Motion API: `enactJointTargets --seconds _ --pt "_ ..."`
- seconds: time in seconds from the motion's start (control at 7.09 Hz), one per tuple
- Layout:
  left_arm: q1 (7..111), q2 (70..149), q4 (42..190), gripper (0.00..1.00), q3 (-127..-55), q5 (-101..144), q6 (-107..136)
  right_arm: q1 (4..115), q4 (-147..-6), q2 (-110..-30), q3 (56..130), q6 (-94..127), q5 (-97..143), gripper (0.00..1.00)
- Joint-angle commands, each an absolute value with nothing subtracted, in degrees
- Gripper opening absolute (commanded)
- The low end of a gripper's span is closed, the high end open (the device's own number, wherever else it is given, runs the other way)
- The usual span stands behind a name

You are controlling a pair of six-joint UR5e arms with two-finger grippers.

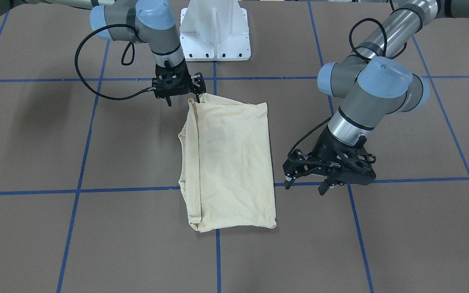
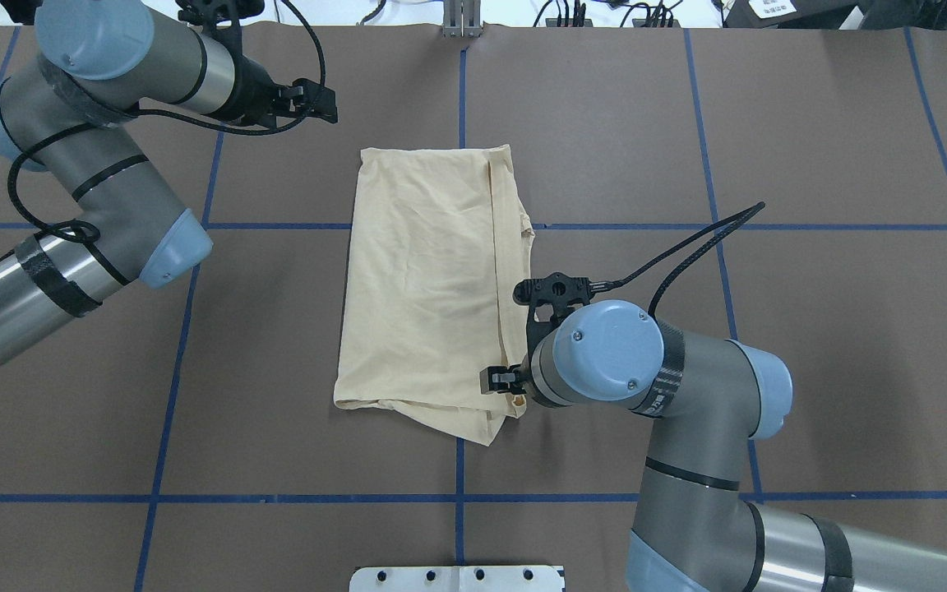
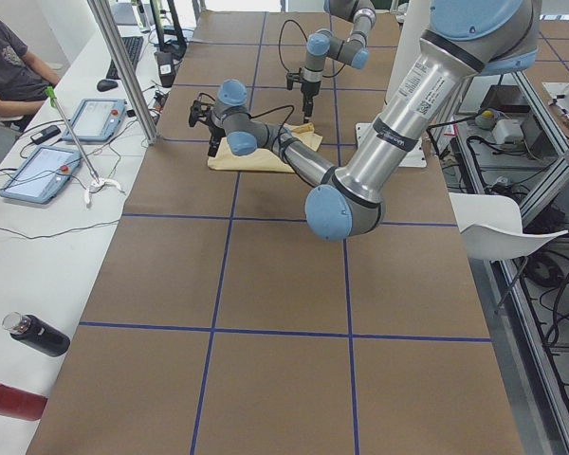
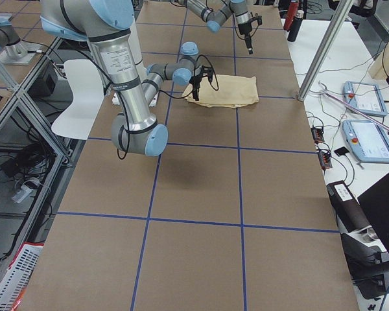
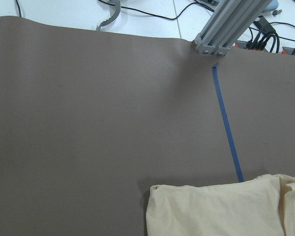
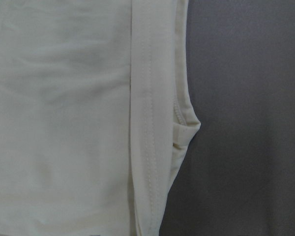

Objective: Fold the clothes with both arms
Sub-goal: 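Move the right gripper down to the shirt's edge nearest the robot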

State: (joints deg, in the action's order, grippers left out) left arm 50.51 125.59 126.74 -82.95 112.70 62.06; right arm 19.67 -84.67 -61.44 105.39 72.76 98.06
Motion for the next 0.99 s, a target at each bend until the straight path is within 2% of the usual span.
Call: enactJointTargets --seconds 0.0,0.14,0.71,0.85 --pt "50.54 124.81 126.74 1.0 -83.14 112.85 62.05 18.2 -84.82 -61.09 103.46 72.16 97.47 0.7" --pt "50.54 124.8 126.74 1.0 -83.06 112.85 62.14 18.28 -84.81 -60.91 102.84 70.42 97.38 0.64" --pt "50.54 124.28 127.26 0.99 -82.79 112.76 62.14 18.54 -84.73 -60.56 102.57 69.08 96.94 0.31" --pt "50.54 124.28 127.27 0.99 -82.79 112.76 62.14 18.54 -84.73 -60.56 102.74 69.08 97.03 0.31"
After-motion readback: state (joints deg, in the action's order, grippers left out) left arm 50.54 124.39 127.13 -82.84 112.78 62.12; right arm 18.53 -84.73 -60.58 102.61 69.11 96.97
